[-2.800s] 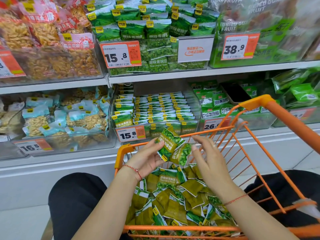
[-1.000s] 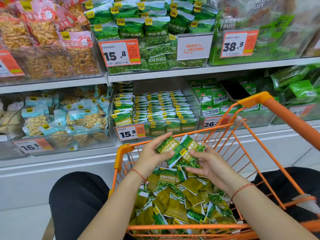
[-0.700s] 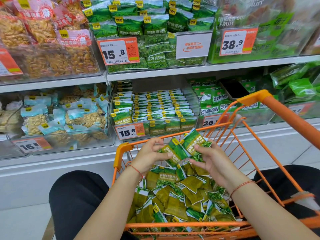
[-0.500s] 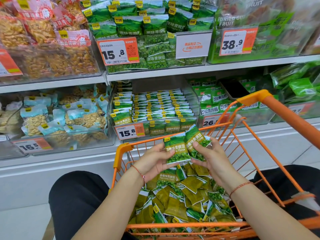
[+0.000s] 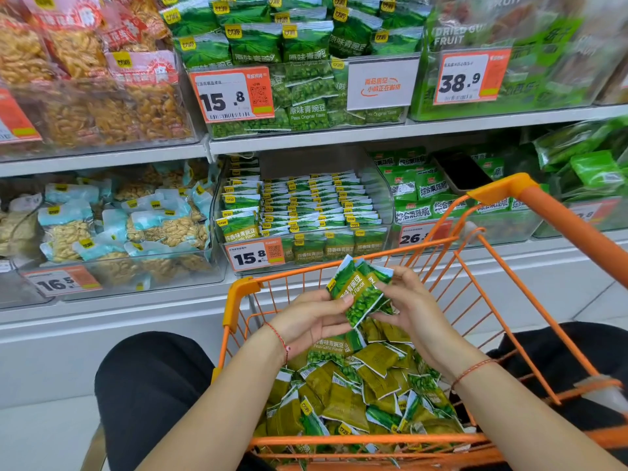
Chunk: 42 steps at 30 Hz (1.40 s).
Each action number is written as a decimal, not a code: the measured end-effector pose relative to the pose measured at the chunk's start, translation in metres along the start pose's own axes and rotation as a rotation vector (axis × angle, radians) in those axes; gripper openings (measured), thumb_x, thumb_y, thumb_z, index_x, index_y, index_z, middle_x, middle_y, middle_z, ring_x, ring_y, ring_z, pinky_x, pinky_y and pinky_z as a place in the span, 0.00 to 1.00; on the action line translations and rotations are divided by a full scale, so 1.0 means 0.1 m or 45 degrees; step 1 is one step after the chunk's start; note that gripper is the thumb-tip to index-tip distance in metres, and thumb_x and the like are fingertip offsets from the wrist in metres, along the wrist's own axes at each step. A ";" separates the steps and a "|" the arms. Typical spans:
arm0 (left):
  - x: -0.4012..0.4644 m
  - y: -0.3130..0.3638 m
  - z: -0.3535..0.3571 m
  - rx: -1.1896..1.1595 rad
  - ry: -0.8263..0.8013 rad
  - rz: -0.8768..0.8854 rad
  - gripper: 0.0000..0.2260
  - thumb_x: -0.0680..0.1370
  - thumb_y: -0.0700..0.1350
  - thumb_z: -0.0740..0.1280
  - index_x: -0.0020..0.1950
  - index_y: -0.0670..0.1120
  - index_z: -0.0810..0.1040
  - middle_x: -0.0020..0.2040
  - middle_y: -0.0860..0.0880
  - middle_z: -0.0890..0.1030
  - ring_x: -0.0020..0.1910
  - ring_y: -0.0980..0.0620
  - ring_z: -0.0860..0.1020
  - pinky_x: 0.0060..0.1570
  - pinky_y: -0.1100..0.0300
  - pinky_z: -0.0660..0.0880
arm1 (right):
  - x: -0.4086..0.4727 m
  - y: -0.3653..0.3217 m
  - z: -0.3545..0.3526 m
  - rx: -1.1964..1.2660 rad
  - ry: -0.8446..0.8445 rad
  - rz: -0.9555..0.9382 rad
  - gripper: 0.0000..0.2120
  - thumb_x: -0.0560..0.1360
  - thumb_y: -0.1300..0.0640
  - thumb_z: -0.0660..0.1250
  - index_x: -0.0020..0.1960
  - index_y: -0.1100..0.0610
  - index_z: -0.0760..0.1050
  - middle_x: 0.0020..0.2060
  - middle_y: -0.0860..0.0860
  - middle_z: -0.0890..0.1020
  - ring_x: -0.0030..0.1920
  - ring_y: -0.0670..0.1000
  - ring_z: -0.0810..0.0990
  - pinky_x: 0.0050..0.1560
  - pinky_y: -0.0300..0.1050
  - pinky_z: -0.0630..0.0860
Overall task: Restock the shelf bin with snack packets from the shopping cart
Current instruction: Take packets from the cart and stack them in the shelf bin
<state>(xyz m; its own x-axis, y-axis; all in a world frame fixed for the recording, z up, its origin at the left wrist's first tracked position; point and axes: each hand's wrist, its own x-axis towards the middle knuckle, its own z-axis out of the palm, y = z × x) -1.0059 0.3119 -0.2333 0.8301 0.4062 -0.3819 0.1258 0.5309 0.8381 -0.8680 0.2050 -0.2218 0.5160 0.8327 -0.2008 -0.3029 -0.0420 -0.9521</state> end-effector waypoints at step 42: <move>0.03 0.01 -0.04 0.769 0.232 0.283 0.10 0.75 0.38 0.70 0.53 0.35 0.73 0.44 0.47 0.80 0.46 0.51 0.78 0.59 0.48 0.75 | -0.06 0.01 0.08 -0.467 -0.003 -0.136 0.26 0.78 0.51 0.61 0.73 0.52 0.60 0.57 0.48 0.71 0.62 0.47 0.69 0.64 0.51 0.68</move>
<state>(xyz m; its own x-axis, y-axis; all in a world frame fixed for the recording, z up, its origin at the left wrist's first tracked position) -1.0052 0.3169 -0.2352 0.7730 0.6051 -0.1906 0.2886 -0.0678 0.9551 -0.8777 0.2040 -0.2193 0.5271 0.8444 -0.0958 0.0597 -0.1492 -0.9870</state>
